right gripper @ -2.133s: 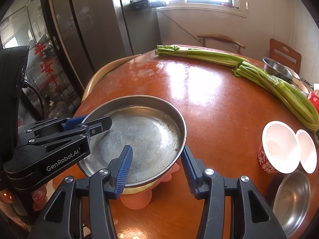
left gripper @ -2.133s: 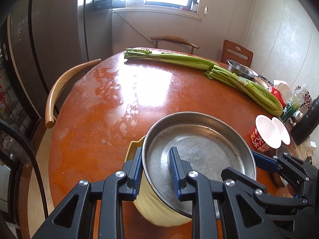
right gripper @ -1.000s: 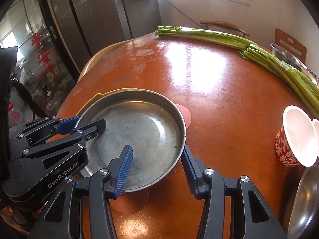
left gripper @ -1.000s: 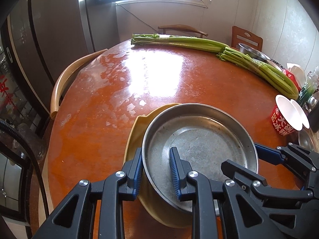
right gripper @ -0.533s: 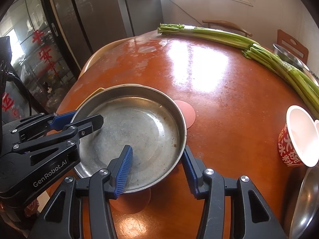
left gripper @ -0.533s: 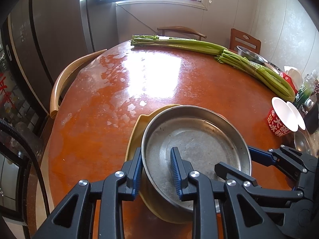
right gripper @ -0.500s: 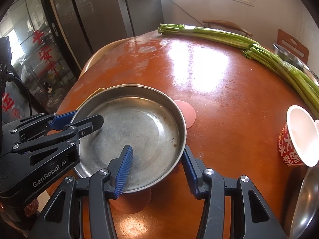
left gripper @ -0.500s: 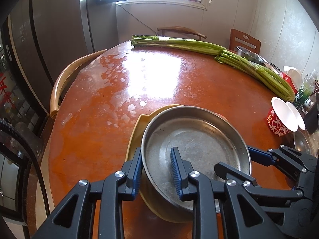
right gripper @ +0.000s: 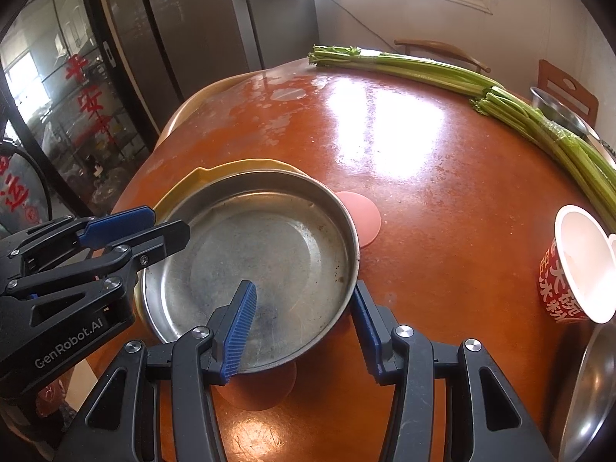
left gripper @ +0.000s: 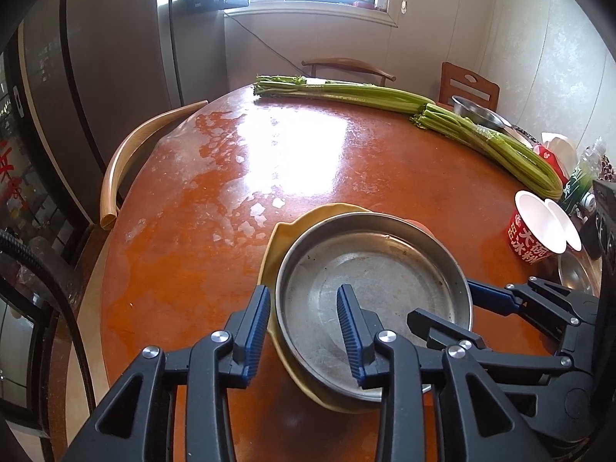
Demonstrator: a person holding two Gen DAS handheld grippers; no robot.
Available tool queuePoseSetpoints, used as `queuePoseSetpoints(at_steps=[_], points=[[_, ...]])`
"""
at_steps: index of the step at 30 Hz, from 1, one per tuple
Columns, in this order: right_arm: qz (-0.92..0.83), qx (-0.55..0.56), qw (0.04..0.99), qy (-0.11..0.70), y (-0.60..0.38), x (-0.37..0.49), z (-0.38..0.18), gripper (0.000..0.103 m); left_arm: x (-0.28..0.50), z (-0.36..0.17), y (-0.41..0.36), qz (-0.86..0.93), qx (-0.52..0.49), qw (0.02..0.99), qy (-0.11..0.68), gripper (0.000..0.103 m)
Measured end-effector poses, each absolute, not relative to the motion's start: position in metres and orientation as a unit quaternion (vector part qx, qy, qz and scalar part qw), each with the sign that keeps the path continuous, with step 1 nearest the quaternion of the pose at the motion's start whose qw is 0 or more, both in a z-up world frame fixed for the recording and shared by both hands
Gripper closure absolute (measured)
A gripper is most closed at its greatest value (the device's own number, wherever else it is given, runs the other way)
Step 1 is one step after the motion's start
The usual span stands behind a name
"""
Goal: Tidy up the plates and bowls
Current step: 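Open the left tool and release the steel pan rim, then move the left tool to the rim of the large steel mixing bowl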
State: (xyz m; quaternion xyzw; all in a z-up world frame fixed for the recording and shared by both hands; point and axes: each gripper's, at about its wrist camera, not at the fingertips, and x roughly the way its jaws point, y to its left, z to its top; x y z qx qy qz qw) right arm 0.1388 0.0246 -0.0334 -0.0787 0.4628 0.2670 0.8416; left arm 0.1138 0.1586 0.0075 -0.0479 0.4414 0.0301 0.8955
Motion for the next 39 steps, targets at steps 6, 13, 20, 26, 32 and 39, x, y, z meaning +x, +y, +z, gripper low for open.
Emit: queuePoseSetpoints(at_steps=[6, 13, 20, 26, 32, 39], points=[[0.269, -0.077, 0.840, 0.464, 0.025, 0.139, -0.033, 0.051, 0.105, 0.014, 0.159, 0.031, -0.048, 0.899, 0.434, 0.064], [0.278, -0.061, 0.838, 0.466, 0.019, 0.140, -0.031, 0.050, 0.094, 0.016, 0.174, 0.049, -0.067, 0.898, 0.432, 0.056], [0.277, -0.047, 0.843, 0.459, 0.006, 0.139, -0.023, 0.050, 0.084, -0.003, 0.178, 0.039, -0.095, 0.883, 0.457, 0.053], [0.268, -0.035, 0.845, 0.461, -0.011, 0.134, -0.024, 0.049, 0.084, -0.008, 0.170, 0.022, -0.111, 0.879, 0.463, 0.051], [0.271, -0.027, 0.842, 0.466, -0.020, 0.128, -0.027, 0.048, 0.092, -0.020, 0.163, 0.007, -0.145, 0.865, 0.481, 0.051], [0.280, -0.019, 0.835, 0.473, -0.020, 0.126, -0.030, 0.047, 0.104, -0.024, 0.153, 0.019, -0.140, 0.862, 0.486, 0.050]])
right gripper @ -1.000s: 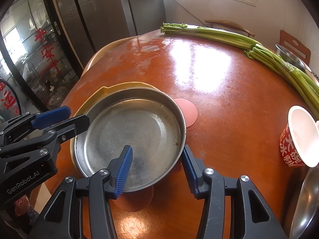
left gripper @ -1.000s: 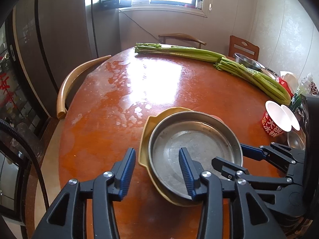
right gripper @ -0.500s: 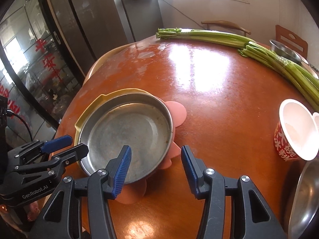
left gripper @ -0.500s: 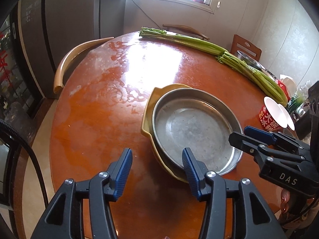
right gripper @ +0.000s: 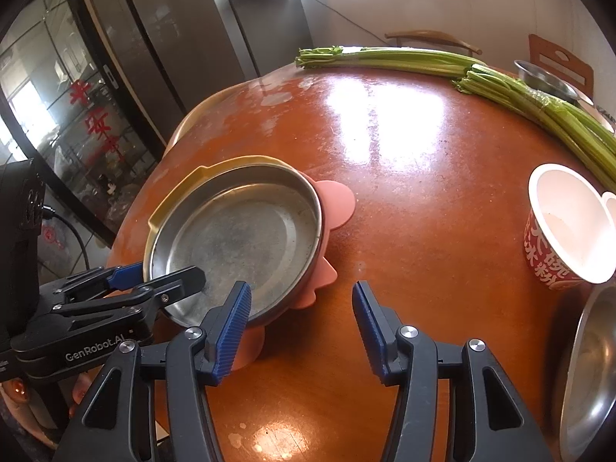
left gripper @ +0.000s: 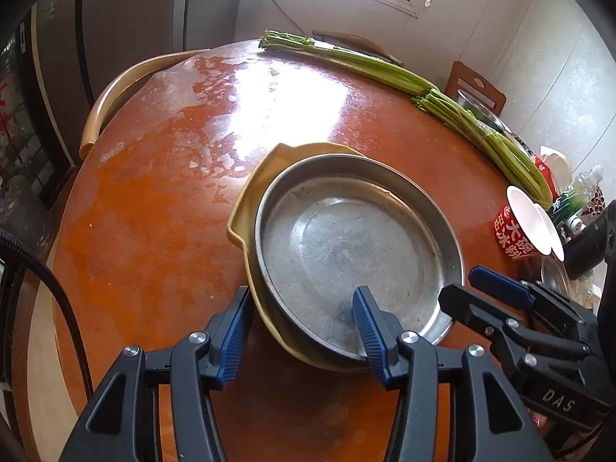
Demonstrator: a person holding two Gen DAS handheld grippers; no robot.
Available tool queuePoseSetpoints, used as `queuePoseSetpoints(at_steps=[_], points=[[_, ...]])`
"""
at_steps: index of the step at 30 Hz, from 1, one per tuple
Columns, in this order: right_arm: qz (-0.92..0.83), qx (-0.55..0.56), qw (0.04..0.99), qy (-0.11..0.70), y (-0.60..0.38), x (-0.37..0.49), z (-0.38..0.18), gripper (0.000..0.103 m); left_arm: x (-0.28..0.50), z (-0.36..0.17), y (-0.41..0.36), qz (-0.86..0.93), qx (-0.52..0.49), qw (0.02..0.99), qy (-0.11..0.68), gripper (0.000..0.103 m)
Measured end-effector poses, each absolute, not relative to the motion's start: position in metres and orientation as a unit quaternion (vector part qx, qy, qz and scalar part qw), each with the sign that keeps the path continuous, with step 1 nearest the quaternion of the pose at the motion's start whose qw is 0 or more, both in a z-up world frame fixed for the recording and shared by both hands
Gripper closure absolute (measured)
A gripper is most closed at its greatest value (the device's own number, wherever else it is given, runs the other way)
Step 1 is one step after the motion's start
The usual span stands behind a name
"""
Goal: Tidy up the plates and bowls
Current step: 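Move the left tool to the rim of the large steel mixing bowl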
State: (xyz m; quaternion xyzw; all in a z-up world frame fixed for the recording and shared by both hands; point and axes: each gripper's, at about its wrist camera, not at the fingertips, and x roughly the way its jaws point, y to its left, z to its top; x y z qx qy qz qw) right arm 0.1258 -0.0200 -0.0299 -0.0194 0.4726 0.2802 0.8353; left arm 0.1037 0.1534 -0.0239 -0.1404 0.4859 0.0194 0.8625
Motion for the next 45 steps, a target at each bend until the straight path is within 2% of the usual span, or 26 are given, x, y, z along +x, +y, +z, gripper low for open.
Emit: queuePoseSetpoints(at_steps=[20, 28, 37, 45], points=[[0.253, -0.009, 0.842, 0.476, -0.034, 0.144, -0.035, 0.047, 0.152, -0.026, 0.132, 0.007, -0.131, 0.861, 0.491, 0.049], [0.243, 0.006, 0.862, 0.445, -0.063, 0.135, -0.010, 0.047, 0.135, 0.007, 0.130, 0.041, -0.108, 0.887, 0.447, 0.049], [0.195, 0.005, 0.900, 0.391, -0.133, 0.110, 0.026, 0.047, 0.123, 0.043, 0.072, 0.005, -0.068, 0.907, 0.416, 0.049], [0.143, 0.019, 0.912, 0.384, -0.208, 0.097, 0.038, 0.046, 0.127, 0.054, 0.002, -0.040, -0.040, 0.909, 0.414, 0.049]])
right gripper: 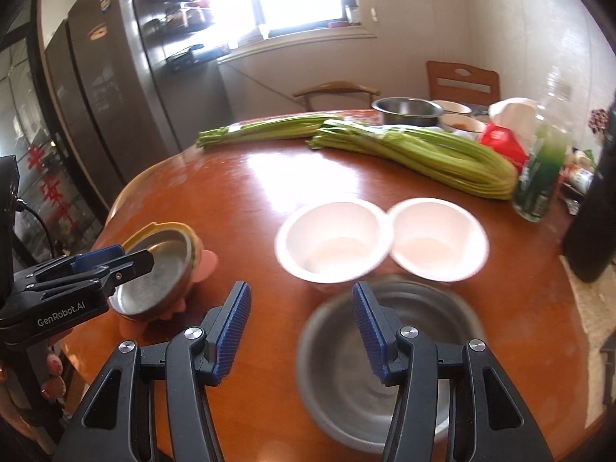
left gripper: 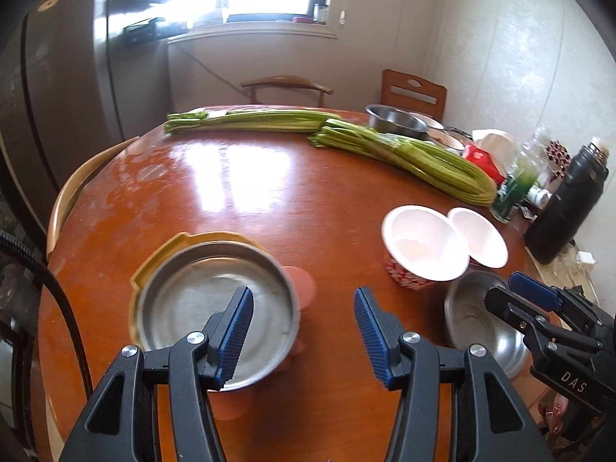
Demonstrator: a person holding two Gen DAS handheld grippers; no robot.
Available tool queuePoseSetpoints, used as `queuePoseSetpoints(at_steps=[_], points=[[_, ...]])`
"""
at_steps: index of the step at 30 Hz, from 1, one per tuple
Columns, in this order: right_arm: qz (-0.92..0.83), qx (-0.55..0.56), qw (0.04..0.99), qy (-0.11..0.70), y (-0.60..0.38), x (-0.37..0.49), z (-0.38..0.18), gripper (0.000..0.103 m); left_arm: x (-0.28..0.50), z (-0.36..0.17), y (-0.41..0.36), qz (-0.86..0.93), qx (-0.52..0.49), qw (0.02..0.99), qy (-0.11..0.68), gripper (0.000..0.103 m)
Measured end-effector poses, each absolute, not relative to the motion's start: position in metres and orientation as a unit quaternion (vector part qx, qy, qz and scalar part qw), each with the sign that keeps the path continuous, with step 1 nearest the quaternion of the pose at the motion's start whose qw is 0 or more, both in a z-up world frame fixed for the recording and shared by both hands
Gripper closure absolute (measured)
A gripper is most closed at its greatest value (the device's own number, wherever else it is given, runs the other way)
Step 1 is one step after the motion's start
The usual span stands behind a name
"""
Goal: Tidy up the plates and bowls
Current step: 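Move the left tool to the rim of the large steel mixing bowl, then grasp the steel mixing bowl rim with the left tool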
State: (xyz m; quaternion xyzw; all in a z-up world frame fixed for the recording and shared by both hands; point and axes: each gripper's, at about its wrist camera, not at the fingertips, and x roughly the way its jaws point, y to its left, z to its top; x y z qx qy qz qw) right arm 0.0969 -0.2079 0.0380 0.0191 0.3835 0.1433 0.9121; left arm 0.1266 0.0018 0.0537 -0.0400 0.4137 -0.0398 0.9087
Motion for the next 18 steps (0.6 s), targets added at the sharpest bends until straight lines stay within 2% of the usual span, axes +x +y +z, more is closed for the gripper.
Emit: queuePoseSetpoints(at_steps=[18], points=[[0.099, 0.017, 0.903, 0.417, -0.288, 0.087, 0.013, 0.046, 0.136, 0.033, -0.089, -0.089, -0.013, 0.893, 0.441, 0.049]])
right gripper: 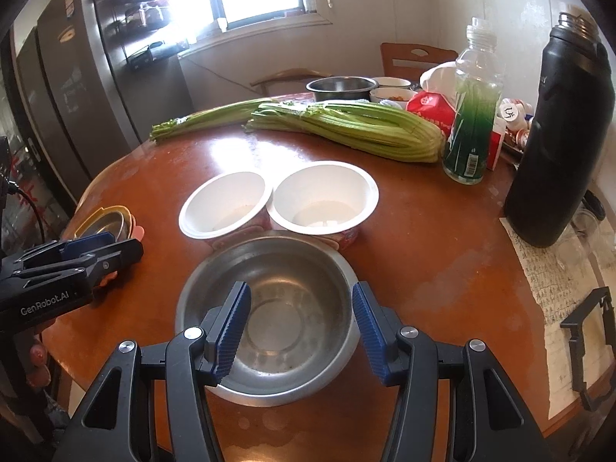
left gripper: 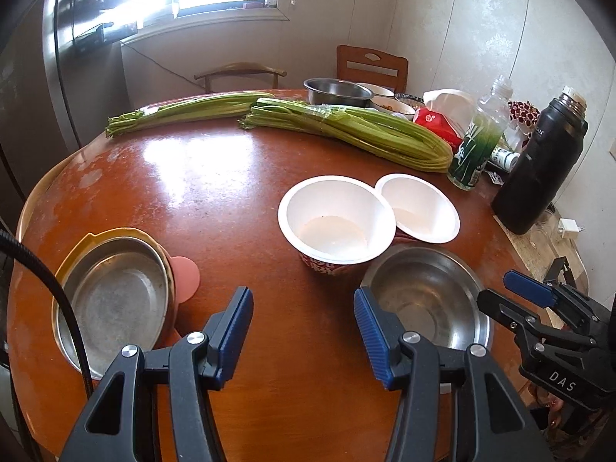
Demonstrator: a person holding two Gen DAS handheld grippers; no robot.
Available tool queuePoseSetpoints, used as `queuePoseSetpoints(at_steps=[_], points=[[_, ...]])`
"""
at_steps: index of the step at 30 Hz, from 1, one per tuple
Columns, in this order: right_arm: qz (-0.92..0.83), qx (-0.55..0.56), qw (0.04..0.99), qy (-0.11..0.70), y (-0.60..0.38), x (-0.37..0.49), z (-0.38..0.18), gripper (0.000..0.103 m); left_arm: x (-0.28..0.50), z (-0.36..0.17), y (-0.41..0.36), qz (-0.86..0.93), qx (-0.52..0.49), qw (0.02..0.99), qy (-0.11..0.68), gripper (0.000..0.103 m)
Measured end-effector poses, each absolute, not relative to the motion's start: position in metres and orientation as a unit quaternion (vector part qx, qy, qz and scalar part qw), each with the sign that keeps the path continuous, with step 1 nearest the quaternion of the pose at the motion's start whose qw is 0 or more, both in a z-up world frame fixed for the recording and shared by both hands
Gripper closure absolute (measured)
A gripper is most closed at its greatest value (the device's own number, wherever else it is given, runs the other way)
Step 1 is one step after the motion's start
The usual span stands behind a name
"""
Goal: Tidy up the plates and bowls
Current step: 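Grasp the steel mixing bowl rim with the left tool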
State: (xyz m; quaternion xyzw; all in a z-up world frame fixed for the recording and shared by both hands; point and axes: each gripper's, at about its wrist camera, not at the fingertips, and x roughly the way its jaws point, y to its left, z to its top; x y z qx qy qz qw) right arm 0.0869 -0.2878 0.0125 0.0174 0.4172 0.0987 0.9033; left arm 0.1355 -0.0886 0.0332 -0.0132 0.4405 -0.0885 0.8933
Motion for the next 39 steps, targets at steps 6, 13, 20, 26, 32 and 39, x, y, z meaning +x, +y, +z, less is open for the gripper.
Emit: queuePoseSetpoints(at_steps=[6, 13, 20, 26, 32, 39], points=[[0.101, 0.020, 0.896, 0.432, -0.294, 0.089, -0.001, 0.046, 0.141, 0.018, -0.111, -0.102, 0.002, 0.883, 0.458, 0.049], [0.105, 0.016, 0.892, 0.440, -0.295, 0.091, -0.013, 0.046, 0.146, 0.001, -0.128, -0.122, 0.009, 0.871, 0.475, 0.049], [0.095, 0.020, 0.888, 0.450, -0.304, 0.099, -0.020, 0.046, 0.154, -0.010, -0.138, -0.136, -0.003, 0.861, 0.490, 0.049], [0.102, 0.010, 0.880, 0.464, -0.300, 0.102, -0.031, 0.046, 0.160, -0.018, -0.143, -0.139, -0.005, 0.856, 0.498, 0.049], [0.121, -0.007, 0.879, 0.461, -0.288, 0.099, -0.030, 0.046, 0.165, -0.025, -0.144, -0.170, -0.029, 0.844, 0.508, 0.049], [0.135, -0.017, 0.879, 0.456, -0.280, 0.093, -0.025, 0.044, 0.164, -0.026, -0.139, -0.168, -0.033, 0.841, 0.514, 0.049]])
